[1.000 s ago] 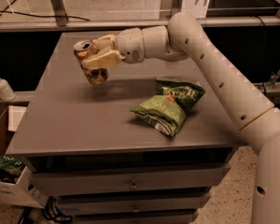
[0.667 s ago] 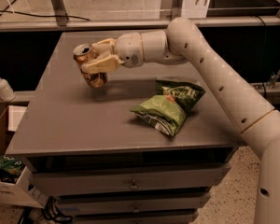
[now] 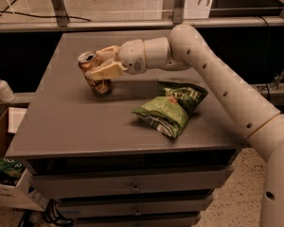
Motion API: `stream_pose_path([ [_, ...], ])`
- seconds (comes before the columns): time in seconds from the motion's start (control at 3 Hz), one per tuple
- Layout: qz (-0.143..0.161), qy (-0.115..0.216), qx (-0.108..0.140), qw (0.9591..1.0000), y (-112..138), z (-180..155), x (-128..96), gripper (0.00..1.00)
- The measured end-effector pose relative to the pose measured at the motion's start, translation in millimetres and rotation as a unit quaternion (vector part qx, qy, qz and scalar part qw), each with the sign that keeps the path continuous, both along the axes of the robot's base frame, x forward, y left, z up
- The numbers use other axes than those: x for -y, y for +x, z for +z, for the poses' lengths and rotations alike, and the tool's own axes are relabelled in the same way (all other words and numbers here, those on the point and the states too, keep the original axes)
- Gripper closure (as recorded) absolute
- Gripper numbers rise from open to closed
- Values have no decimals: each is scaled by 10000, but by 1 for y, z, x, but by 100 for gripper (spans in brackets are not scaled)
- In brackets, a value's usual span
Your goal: Place orange can upright
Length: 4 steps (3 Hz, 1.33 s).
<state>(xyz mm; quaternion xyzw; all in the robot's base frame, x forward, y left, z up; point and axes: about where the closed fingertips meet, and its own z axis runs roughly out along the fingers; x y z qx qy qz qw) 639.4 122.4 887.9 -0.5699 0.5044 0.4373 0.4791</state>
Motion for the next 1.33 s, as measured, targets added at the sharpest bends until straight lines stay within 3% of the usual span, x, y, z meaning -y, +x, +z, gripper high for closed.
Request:
stream_pose_path([
  [0.33, -63, -95, -57, 9999, 2, -6, 2, 82],
  [1.0, -64, -96, -57, 9999, 2, -3, 2, 35],
  [1.33, -219, -250, -58, 9994, 2, -7, 17, 12],
])
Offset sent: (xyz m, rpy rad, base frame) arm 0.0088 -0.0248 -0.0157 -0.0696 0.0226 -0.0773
